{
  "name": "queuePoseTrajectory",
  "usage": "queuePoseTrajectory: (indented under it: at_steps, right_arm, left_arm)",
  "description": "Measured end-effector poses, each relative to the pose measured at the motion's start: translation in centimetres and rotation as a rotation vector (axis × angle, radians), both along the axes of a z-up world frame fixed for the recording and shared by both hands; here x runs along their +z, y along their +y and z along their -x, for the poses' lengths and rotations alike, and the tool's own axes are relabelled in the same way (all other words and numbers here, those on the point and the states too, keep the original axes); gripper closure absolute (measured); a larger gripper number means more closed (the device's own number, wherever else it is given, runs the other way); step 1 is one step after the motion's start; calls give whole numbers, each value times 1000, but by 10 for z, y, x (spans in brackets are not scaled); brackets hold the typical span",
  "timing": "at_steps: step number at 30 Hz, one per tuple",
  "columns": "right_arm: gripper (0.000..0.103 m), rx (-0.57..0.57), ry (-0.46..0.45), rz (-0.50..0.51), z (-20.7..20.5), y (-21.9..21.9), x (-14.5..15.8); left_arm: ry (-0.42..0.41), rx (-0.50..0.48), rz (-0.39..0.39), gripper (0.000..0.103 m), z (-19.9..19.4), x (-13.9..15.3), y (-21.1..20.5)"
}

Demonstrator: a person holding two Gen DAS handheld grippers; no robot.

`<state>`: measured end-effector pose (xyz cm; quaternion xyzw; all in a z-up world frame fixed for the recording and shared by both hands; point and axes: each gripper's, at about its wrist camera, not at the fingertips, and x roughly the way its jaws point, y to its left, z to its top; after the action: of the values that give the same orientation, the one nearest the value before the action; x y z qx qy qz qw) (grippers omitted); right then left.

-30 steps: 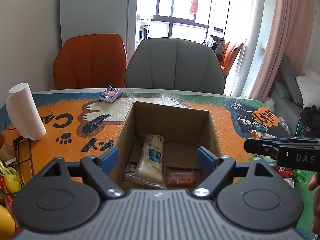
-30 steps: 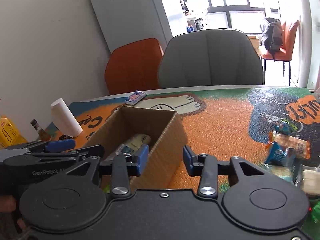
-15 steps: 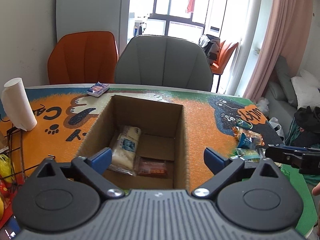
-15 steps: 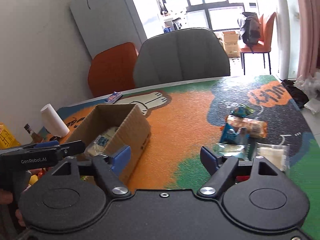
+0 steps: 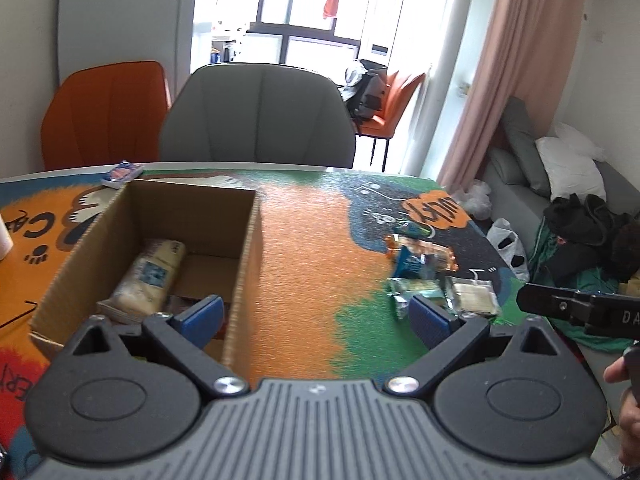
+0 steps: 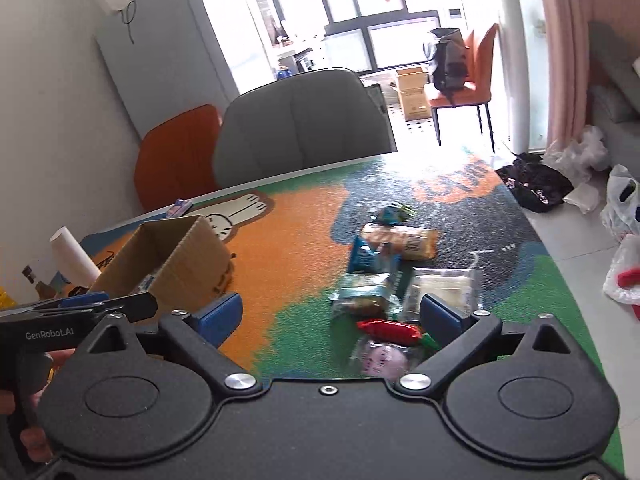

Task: Organize snacks
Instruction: 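Move both tools back over the remaining snack pile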

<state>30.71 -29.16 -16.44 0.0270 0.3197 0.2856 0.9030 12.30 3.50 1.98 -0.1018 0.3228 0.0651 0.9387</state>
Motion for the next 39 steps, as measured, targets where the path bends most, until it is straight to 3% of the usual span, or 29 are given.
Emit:
queuePoseTrajectory:
  at_steps: [23,29,34,39]
  right_arm:
    - [18,-165,75,-27,-36,-68,-44]
    - [24,-166,106,-34,-51,-66,-56]
    - [42,-172,148,-35,-67,-66,-72]
    - [46,-169,176,-34,-78,-61,-84]
  left_arm:
    - [51,-125,39,7,-50,-45,-80]
    - [89,-141,60,20,-66,-63,-90]
    - [114,-155,63,31,-77,-75,-96]
    - [139,-168,63,34,-87,-86,-101]
